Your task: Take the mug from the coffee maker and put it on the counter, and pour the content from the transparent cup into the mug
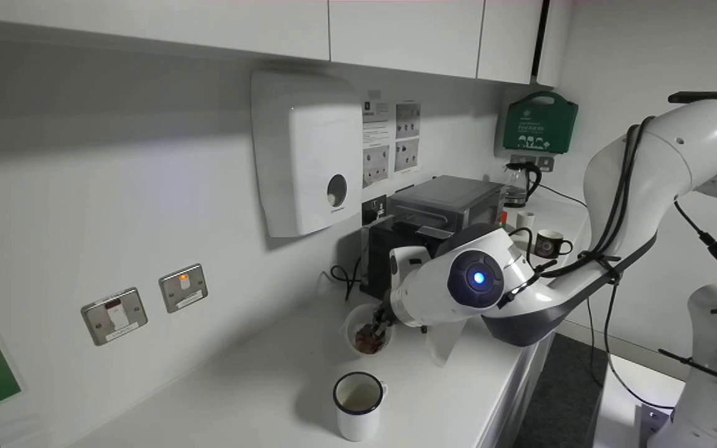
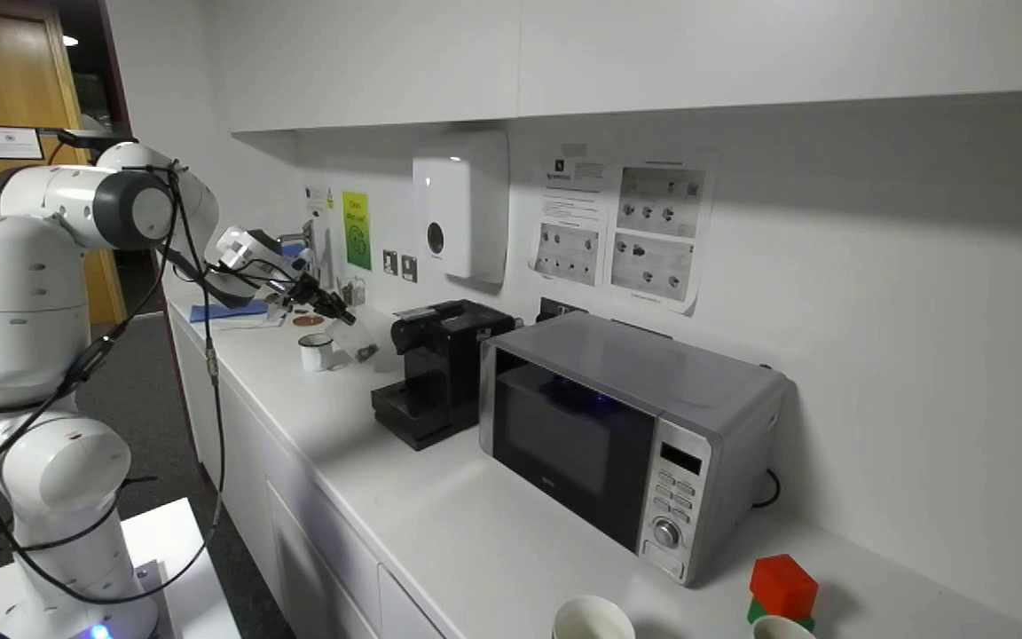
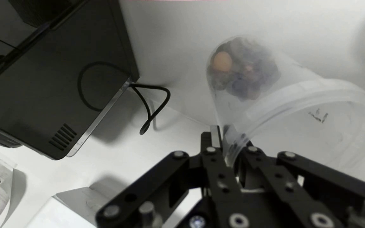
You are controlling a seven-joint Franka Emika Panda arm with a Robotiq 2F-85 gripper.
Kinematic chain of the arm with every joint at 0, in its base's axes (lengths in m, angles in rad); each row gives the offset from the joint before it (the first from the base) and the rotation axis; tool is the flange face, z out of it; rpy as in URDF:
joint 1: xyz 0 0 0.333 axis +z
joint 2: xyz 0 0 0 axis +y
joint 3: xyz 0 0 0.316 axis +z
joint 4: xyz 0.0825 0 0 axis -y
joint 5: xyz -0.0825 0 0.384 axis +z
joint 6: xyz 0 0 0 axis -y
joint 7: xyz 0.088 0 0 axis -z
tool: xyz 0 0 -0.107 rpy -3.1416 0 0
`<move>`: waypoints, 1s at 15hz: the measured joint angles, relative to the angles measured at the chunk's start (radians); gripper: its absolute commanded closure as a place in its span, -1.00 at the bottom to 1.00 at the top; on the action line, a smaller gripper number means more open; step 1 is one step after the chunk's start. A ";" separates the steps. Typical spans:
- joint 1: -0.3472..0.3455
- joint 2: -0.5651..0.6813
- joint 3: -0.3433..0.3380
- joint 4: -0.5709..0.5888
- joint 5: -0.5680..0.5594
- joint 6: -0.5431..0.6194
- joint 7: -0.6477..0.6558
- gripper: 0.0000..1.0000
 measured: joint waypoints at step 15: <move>0.011 0.047 0.002 0.010 0.001 -0.004 0.005 0.95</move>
